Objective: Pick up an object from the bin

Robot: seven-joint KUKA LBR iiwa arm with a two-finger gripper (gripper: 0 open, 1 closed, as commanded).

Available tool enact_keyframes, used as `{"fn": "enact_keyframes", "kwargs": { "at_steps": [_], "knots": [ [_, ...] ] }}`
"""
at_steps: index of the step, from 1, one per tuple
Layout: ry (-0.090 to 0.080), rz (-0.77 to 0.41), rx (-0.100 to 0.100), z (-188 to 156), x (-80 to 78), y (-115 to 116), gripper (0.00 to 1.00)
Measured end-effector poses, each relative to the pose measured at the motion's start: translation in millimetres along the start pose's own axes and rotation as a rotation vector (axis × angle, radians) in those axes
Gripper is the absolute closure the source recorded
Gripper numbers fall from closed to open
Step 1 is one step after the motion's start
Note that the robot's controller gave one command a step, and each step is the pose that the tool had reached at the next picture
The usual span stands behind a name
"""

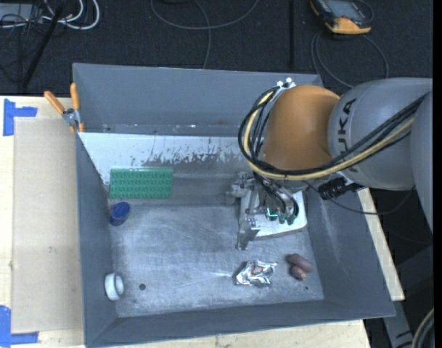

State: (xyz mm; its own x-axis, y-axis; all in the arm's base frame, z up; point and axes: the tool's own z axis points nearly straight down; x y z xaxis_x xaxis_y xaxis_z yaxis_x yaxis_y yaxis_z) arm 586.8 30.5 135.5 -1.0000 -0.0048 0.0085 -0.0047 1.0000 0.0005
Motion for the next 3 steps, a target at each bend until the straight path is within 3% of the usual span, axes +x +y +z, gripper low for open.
{"fn": "enact_keyframes", "kwargs": {
  "at_steps": [1, 2, 3],
  "knots": [
    [-0.014, -0.144, -0.005, 63, 52.4, -56, 0.0],
    [-0.015, -0.674, 0.004, 35, 102.6, -147, 0.0],
    [-0.01, -0.036, 0.0, 16, 104.8, -178, 0.0]
  ]
}}
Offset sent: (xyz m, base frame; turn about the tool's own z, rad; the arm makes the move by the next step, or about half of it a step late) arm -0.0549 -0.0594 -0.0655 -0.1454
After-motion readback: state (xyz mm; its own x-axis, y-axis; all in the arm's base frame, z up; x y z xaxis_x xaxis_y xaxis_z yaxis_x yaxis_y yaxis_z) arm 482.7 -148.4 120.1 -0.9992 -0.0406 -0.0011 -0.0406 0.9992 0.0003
